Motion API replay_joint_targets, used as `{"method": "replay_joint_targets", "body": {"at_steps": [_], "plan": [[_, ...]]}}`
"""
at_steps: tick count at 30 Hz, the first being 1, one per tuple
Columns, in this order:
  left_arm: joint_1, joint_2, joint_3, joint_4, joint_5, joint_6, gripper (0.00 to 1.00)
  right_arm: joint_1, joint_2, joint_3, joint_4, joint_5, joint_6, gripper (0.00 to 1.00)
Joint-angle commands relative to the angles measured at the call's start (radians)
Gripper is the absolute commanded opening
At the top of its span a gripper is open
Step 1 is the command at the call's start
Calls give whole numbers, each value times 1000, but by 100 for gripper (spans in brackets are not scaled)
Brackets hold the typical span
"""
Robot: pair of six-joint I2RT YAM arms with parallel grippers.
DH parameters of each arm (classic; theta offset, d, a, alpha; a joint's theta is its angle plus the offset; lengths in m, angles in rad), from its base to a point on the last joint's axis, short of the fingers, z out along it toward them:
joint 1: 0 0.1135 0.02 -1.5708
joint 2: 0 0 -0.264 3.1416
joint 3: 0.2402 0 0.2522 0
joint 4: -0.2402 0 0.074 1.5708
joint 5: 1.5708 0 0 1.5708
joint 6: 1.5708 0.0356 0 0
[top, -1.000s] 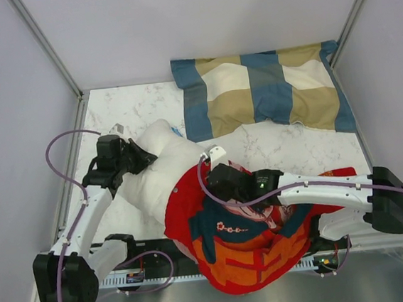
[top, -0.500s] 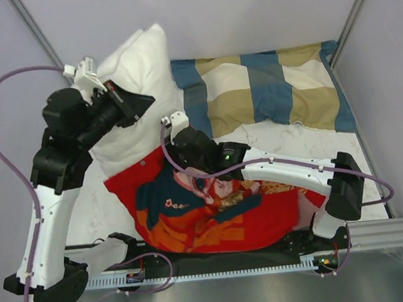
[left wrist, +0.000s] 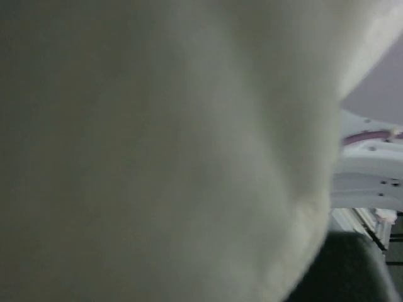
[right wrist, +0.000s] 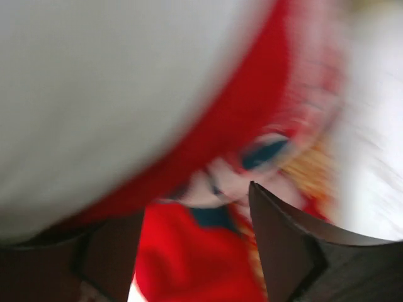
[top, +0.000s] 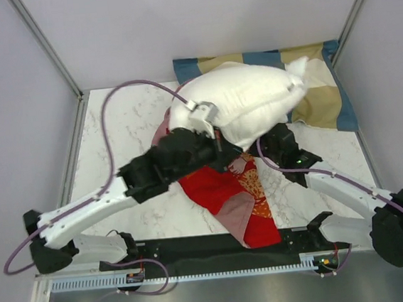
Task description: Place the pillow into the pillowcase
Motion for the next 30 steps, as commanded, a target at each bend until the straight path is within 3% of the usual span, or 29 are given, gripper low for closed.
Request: {"method": "replay_joint_targets", "body": {"at_steps": [1, 5, 9, 12, 13, 14, 15, 19, 23, 28, 30], "plan": [[-205, 57, -150, 180, -149, -94, 2, -138, -213, -67, -109, 72, 135, 75], [-362, 157, -187, 307, -331, -70, 2, -355, -489, -126, -347, 100, 151, 77], [-468, 254, -150, 300, -446, -57, 8, -446, -641, -112, -614, 172, 125, 84], [-525, 269, -110, 236, -492, -12, 50, -457, -680, -71, -743, 302, 114, 90], [-557, 269, -83, 185, -539, 22, 86, -457, -681, -60, -766, 331, 117, 91], [-559, 266, -52, 122, -576, 24, 99, -457, -680, -48, -784, 356, 117, 93], [-557, 259, 18, -20, -609, 21, 100, -459, -680, -25, -815, 398, 118, 93], [-557, 144, 89, -180, -589, 54, 100, -459, -689, 20, -838, 443, 124, 93], [-559, -86, 76, -257, -529, 50, 100, -457, -692, 47, -852, 449, 137, 94], [-557, -275, 66, -332, -649, 50, 100, -459, -730, 35, -858, 431, 175, 93], [-557, -334, 70, -314, -604, 86, 100, -456, -755, 15, -828, 355, 166, 93]]}}
